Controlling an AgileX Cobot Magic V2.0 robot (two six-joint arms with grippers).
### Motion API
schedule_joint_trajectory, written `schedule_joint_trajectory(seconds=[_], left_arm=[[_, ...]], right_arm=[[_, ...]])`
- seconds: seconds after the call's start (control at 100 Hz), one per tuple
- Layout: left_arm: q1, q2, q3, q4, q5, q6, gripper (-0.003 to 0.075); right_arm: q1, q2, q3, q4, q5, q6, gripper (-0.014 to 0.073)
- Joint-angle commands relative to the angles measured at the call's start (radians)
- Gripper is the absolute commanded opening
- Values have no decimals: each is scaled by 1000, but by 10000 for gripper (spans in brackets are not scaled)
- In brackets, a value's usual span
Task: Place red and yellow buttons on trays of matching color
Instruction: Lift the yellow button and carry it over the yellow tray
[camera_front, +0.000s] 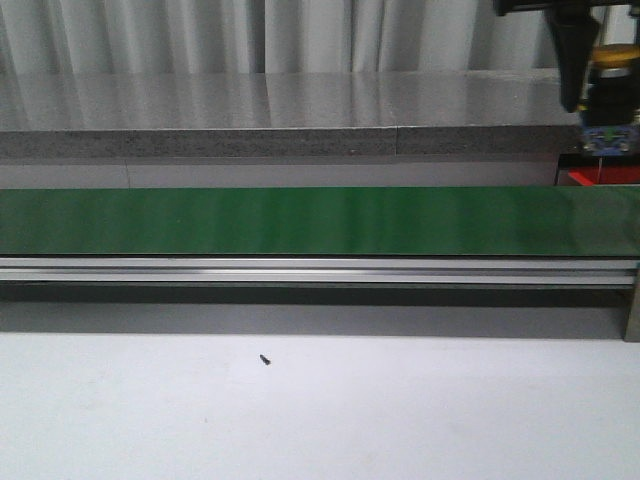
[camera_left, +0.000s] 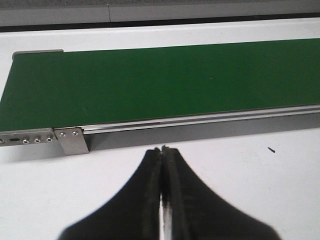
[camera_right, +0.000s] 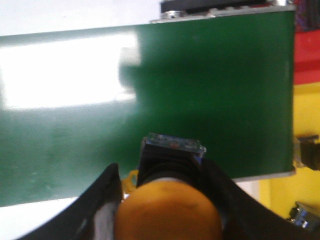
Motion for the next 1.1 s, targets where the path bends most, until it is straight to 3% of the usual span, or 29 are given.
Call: schedule_joint_trajectory(seconds=[0.0,0.23,0.78,1.09], left_arm=[[-7,3,-27,-14,-69,-3,-20],[-7,3,-27,-14,-69,-3,-20],[-7,3,-27,-14,-69,-3,-20],[-7,3,-27,-14,-69,-3,-20]], right_arm=[[-52,-110,43,-30,-47,-10,183],[-199,-223,160,-30,-101,-44,183],[-558,-237,168,-6,-121,-158,183],[-642,-142,188,68,-167,-242,183]])
